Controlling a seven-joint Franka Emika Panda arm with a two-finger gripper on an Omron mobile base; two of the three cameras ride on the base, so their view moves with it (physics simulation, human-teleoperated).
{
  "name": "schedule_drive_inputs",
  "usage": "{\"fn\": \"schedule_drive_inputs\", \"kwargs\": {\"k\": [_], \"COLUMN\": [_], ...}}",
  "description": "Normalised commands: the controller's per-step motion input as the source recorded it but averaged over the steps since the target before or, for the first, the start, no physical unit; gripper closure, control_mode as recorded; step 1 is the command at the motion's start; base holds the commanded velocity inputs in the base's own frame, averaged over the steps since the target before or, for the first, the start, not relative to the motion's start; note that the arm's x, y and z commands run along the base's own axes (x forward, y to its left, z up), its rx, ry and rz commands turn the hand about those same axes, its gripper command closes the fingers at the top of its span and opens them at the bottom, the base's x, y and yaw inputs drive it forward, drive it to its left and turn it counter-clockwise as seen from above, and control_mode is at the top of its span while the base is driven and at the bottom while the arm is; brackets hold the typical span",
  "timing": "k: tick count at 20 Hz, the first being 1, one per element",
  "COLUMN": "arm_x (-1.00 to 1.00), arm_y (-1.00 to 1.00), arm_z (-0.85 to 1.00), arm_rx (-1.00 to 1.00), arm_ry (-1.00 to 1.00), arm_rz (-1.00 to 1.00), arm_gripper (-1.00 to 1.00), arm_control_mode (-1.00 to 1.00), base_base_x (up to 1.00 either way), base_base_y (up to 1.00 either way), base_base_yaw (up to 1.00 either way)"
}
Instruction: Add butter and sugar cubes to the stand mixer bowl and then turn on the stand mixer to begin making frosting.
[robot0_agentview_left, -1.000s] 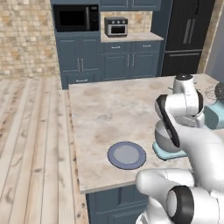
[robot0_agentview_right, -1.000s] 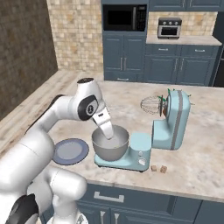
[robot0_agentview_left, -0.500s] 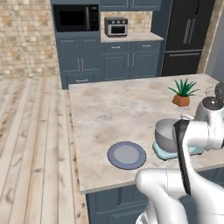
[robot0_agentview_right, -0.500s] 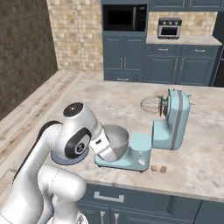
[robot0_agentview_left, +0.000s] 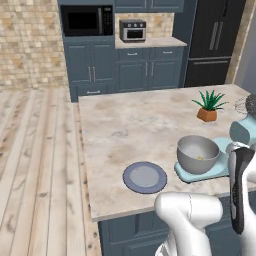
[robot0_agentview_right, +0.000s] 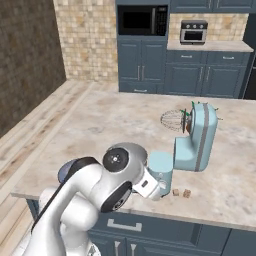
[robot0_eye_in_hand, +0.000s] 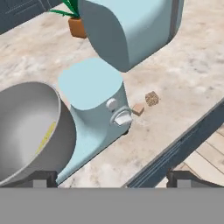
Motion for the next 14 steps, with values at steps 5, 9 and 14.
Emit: {"fn": "schedule_drive_inputs", "kwargs": {"k": [5, 9, 14], "arm_x": [-0.10, 0.00, 0.00], "arm_y": [-0.53, -0.44, -0.48], "arm_z": [-0.38, -0.53, -0.23], "arm_rx": [-0.04, -0.07, -0.08], "arm_ry": [0.00, 0.00, -0.03], "arm_rz": [0.18, 0.13, 0.20], "arm_gripper": [-1.00, -1.00, -1.00], "arm_control_mode": [-1.00, -1.00, -1.00], "base_base_x": [0.00, 0.00, 0.00], "base_base_y": [0.00, 0.00, 0.00], "base_base_yaw": [0.00, 0.00, 0.00]}}
